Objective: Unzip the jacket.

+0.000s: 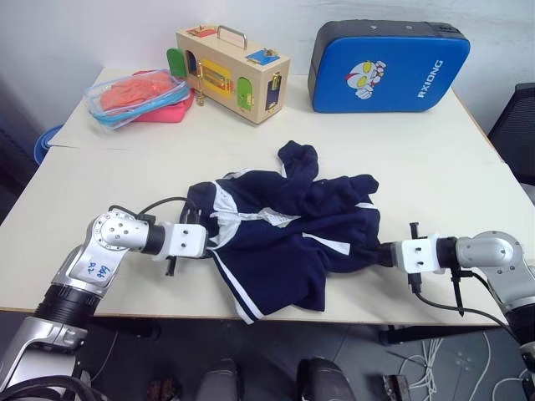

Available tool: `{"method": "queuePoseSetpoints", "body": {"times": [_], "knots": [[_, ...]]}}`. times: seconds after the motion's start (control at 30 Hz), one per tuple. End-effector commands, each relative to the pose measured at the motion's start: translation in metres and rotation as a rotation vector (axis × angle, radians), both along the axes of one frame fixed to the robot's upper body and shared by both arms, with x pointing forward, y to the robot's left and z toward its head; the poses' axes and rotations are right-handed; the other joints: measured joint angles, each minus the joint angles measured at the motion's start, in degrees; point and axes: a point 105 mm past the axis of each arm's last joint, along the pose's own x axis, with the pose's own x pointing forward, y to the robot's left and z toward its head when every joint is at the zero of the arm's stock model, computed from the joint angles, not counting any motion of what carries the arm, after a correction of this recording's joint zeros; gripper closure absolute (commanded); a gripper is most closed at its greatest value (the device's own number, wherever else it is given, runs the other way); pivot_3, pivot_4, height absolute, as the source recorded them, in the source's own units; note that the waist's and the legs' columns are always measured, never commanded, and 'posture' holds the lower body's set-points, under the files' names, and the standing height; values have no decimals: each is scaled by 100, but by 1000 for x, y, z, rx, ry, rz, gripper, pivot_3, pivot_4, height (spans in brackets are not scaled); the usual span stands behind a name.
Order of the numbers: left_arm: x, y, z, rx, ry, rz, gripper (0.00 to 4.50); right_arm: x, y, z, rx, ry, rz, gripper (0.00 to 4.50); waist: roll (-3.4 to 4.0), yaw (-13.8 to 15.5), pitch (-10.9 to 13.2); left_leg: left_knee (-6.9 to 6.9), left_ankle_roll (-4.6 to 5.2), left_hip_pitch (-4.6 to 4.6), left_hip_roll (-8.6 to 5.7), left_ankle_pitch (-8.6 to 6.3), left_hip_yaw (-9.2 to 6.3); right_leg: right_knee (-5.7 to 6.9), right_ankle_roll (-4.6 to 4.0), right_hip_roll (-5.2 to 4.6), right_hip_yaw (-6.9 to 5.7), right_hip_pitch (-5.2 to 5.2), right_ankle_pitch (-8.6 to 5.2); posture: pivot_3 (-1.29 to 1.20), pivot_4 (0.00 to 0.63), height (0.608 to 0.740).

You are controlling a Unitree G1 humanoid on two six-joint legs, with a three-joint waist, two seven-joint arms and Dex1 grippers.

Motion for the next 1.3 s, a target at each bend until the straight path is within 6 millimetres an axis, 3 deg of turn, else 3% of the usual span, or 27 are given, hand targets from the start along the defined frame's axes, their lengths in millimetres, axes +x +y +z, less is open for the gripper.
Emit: {"method": "queuePoseSetpoints", "body": {"times": [0.03, 0.27, 0.47, 0.57, 0.73, 0.8, 0.83, 1.03, 1.2, 1.23, 1.3], "knots": [[-17, 6, 3, -6, 46, -6, 4494, -8, -7, -1, -27, 52, 11, 4476, 0, -22, 0, -1, -1, 0, 2, -1, -2, 0, 0, 0, 1, -2, 0, 0, 150, 740], [-50, 13, 2, 12, 102, 15, 4494, -33, -10, 8, -18, 181, 66, 4476, 7, 53, 5, -12, 7, -15, 13, -14, -16, -13, 0, -2, 1, -18, 0, 0, 150, 740], [-47, 31, -8, 82, 66, 80, 4494, -47, -1, 9, 26, 240, 78, 4476, 13, 73, 8, -6, 8, -14, 7, -15, -12, -12, 0, -2, 2, -16, 0, 0, 150, 740], [-41, 29, -9, 40, 67, 108, 4494, -38, 1, 6, 24, 173, 41, 4476, 15, 72, 9, -6, 7, -13, 0, -15, -12, -12, 0, -3, 6, -16, 0, 0, 150, 740], [-44, 20, -5, -43, 122, 123, 4494, -43, -3, 8, 8, 191, 38, 4476, 21, 75, 12, -6, 7, -11, 0, -15, -9, -8, 0, -2, 6, -16, 0, 0, 150, 740], [-44, 19, -1, -75, 140, 138, 3901, -42, -6, 12, 23, 204, 6, 4500, 21, 80, 12, -5, 7, -11, 0, -15, -9, -9, 0, -3, 8, -15, 0, 0, 150, 740], [-45, 18, 1, -95, 156, 143, 3624, -45, -7, 13, 19, 225, 11, 3930, 22, 82, 13, -4, 8, -12, 0, -15, -9, -10, 0, -4, 8, -15, 0, 0, 150, 740], [-64, 25, 15, -140, 267, 151, 1766, -58, -9, 34, 60, 276, -5, 1991, 25, 69, 15, -9, 8, -16, 5, -16, -16, -12, 0, -4, 6, -19, 0, 0, 150, 740], [-75, 33, 54, -241, 372, 148, 207, -63, -10, 67, 143, 315, -48, 288, 41, 72, 24, -8, 7, -15, 22, -17, -33, -13, 0, -1, 9, -21, 0, 0, 150, 740], [-73, 31, 65, -275, 377, 147, 7, -61, -8, 76, 188, 315, -59, 17, 41, 80, 24, -8, 7, -14, 24, -18, -33, -12, 0, -2, 11, -20, 0, 0, 150, 740], [-56, 23, 90, -352, 343, 133, 7, -55, 0, 100, 313, 304, -79, 17, 44, 119, 27, -3, 8, -15, 24, -18, -40, -12, 0, -2, 9, -17, 0, 0, 150, 740]]}}
